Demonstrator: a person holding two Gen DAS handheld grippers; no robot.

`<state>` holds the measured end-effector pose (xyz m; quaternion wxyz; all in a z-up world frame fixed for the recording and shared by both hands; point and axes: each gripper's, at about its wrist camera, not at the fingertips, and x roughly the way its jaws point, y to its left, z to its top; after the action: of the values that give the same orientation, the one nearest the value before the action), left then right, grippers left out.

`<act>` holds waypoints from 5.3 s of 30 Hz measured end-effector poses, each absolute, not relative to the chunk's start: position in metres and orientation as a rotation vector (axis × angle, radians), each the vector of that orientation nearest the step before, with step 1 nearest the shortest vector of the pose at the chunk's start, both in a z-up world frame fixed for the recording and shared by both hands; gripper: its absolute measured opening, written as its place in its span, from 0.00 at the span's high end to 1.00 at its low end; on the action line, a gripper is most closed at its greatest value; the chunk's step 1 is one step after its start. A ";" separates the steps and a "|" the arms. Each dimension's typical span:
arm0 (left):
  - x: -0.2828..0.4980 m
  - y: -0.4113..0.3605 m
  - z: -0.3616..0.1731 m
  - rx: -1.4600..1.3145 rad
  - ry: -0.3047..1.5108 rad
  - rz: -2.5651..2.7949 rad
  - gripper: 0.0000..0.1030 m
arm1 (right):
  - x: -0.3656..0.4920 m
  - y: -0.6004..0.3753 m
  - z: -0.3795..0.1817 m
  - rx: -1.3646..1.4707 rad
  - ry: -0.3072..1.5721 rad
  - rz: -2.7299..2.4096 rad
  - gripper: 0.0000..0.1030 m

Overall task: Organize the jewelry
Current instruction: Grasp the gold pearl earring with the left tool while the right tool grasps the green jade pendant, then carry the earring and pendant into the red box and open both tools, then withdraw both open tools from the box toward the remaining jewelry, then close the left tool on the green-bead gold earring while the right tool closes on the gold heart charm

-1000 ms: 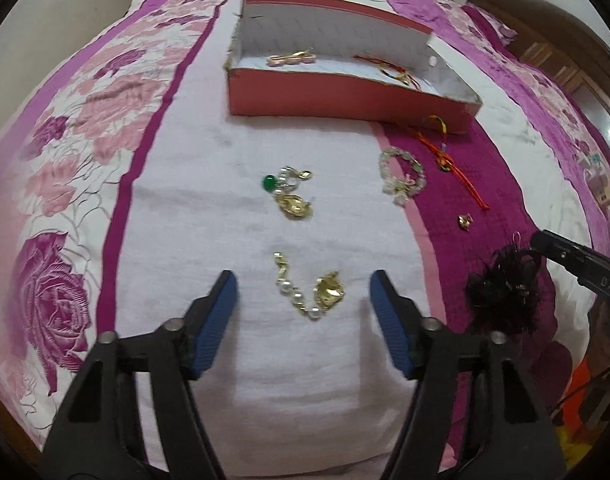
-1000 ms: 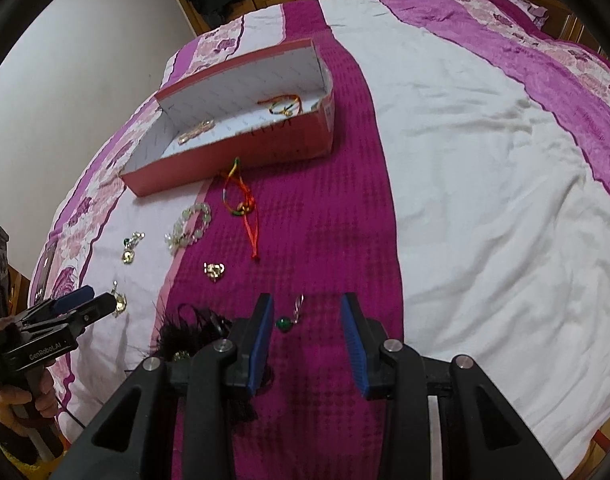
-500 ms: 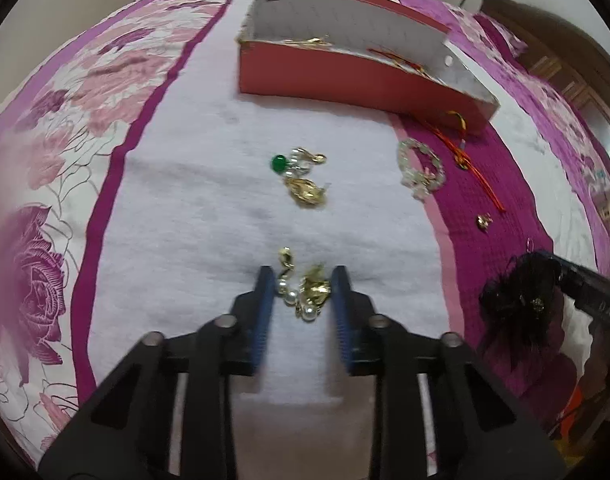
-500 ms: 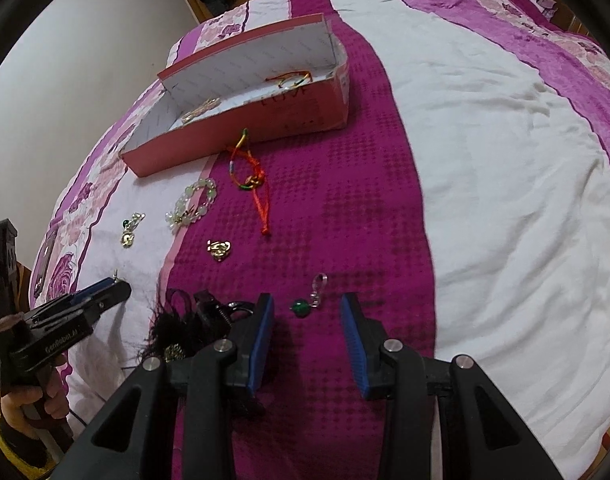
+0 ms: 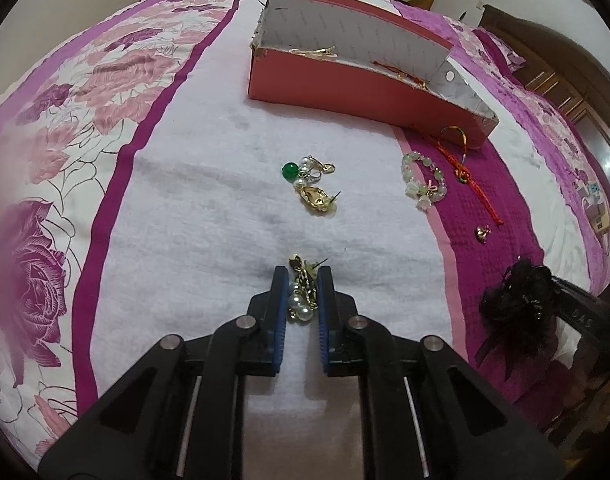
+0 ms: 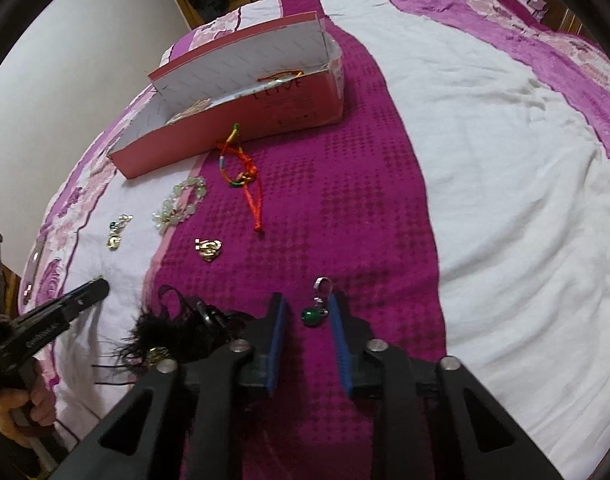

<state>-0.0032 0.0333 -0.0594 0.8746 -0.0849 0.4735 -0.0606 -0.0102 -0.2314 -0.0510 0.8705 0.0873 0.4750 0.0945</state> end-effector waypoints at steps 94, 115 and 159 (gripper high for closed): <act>0.171 0.008 -0.004 -0.100 0.671 -0.088 0.95 | 0.173 -0.199 0.012 0.081 0.656 0.202 0.89; 0.175 0.003 -0.013 -0.099 0.759 -0.114 0.72 | 0.185 -0.216 0.001 0.173 0.750 0.242 0.70; 0.045 0.033 -0.007 -0.159 0.903 -0.138 0.66 | 0.034 -0.205 0.009 0.156 0.832 0.303 0.60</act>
<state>0.0446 0.0328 -0.0066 0.8944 -0.0766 0.4357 -0.0664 0.0344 -0.2048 0.0093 0.9007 0.0752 0.4020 0.1465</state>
